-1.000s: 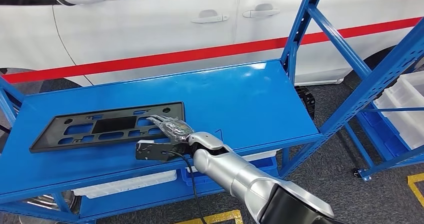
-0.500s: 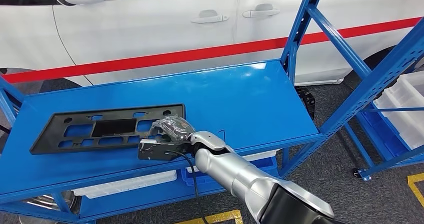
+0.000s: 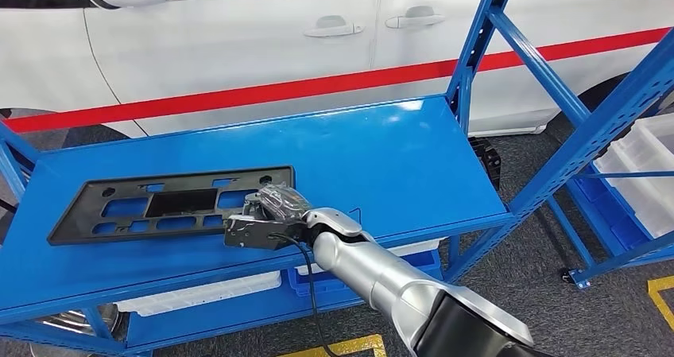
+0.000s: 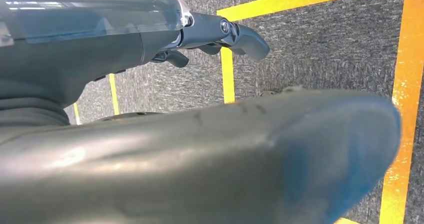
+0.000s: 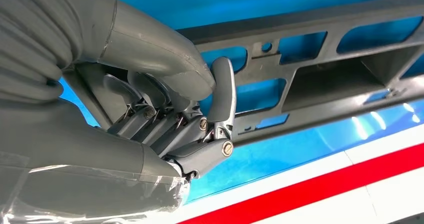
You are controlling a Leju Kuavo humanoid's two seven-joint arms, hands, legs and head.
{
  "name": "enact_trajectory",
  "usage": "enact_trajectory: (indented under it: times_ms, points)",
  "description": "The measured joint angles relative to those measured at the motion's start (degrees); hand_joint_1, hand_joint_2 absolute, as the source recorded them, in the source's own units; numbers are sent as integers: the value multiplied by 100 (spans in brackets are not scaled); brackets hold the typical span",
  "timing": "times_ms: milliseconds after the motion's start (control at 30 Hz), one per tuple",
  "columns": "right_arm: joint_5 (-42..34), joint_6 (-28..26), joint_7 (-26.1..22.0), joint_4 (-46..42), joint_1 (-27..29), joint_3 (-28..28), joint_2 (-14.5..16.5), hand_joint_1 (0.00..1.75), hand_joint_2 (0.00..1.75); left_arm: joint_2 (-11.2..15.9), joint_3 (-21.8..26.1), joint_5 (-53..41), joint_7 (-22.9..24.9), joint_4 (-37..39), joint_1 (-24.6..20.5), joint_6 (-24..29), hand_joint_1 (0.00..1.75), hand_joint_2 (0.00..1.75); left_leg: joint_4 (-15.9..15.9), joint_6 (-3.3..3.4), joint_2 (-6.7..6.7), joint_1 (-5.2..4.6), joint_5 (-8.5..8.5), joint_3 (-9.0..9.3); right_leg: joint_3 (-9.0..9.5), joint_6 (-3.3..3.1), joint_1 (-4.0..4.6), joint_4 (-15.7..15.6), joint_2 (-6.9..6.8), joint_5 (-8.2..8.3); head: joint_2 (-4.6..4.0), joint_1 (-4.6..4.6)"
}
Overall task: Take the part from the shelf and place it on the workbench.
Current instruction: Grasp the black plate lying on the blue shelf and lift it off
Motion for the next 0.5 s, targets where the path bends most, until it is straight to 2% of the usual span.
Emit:
enact_trajectory:
  times_ms: [33, 100, 133, 167, 233, 500]
  points:
    - [-35, 3, -17, -1, -2, -26, -10, 154, 175, 0, -13, -1, -3, 0, 0, 0, 0, 0, 0, 0, 0, 0, 0, 0, 0, 0, 0, 0, 0, 0, 0, 0]
    - [-68, -28, -42, -2, -5, -75, -32, 67, 175, 0, -38, -2, -7, 0, -1, 0, 0, 0, 0, 0, 0, 0, 0, 0, 0, 0, 0, 0, 0, 0, 0, 0]
    - [-72, -65, -48, -2, -5, -97, -42, 24, 131, 0, -47, -2, -8, 0, -1, 1, 0, 0, 0, 0, 0, 0, 0, 0, 0, 0, 0, 0, 0, 0, 0, 0]
    - [-72, -110, -53, -3, -4, -115, -51, 0, 87, 0, -52, -2, -7, 0, -3, 2, 0, 0, 0, 0, 0, 0, 0, 0, 0, 0, 0, 0, 0, 0, 0, 0]
    - [-82, -170, -63, -6, 3, -137, -61, 0, 0, 0, -57, -2, -3, 0, -5, 7, 0, 0, 0, 0, 0, 0, 0, 0, 0, 0, 0, 0, 1, 0, 0, 0]
    - [-358, 138, -239, -438, -90, -280, -104, 0, 0, 0, -85, -8, 1, 0, -5, 20, 0, 0, 1, 0, 1, 0, 0, 0, -1, 0, 0, 1, 2, 1, 0, 0]
